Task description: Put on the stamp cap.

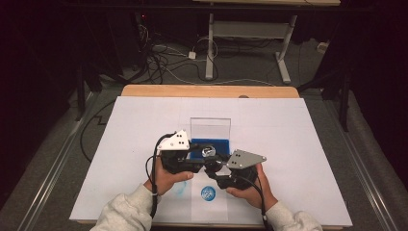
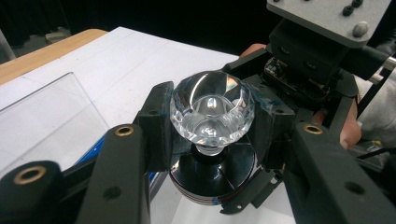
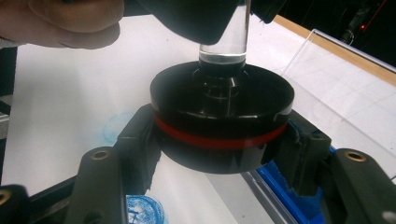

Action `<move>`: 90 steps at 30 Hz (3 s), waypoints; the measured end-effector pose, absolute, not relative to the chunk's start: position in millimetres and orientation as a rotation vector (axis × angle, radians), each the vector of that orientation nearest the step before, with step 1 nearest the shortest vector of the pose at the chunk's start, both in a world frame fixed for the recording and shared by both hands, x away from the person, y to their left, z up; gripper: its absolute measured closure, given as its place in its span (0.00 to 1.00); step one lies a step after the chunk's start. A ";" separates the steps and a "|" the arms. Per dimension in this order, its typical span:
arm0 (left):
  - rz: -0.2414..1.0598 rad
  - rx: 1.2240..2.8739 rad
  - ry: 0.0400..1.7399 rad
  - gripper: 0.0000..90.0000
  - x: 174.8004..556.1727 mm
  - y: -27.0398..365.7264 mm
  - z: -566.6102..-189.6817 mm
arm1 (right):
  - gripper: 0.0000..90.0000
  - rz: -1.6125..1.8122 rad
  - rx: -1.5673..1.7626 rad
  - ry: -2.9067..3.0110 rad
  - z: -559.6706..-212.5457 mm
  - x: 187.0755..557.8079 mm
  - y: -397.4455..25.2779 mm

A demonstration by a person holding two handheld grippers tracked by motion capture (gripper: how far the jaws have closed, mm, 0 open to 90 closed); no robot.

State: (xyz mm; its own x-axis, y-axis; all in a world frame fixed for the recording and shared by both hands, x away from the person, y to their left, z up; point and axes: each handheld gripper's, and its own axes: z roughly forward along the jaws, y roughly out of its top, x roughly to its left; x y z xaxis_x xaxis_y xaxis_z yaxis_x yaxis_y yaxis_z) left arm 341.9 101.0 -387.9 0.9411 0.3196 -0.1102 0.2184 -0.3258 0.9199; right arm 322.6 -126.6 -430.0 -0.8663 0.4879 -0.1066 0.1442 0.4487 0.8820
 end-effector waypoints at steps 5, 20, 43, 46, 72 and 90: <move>0.090 1.910 0.386 0.61 341.7 101.4 -389.2 | 0.43 1.366 0.520 2.362 -429.4 320.9 -126.3; 0.070 1.881 0.381 0.61 339.0 100.7 -391.0 | 0.43 1.367 0.495 2.337 -428.6 317.1 -126.5; 0.117 1.901 0.389 0.61 337.6 100.1 -390.1 | 0.39 1.373 0.533 2.342 -435.0 321.1 -125.4; 0.126 1.893 0.389 0.61 337.3 103.1 -386.9 | 0.36 1.329 0.523 2.357 -438.4 320.2 -123.3; 0.254 1.981 0.415 0.61 340.0 125.7 -377.2 | 0.28 1.217 0.595 2.253 -423.2 318.7 -170.9; 0.360 1.976 0.482 0.61 346.2 155.0 -367.3 | 0.29 1.175 0.726 2.106 -422.8 302.5 -227.9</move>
State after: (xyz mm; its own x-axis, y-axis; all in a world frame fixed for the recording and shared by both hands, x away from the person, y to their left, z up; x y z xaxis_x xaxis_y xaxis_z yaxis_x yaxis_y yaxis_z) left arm 346.2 155.0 -367.3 0.8750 0.4825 0.0404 0.1760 -0.3947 0.9018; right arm 302.5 -227.9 -422.8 -0.6615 0.7092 -0.2440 0.1645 0.4546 0.8754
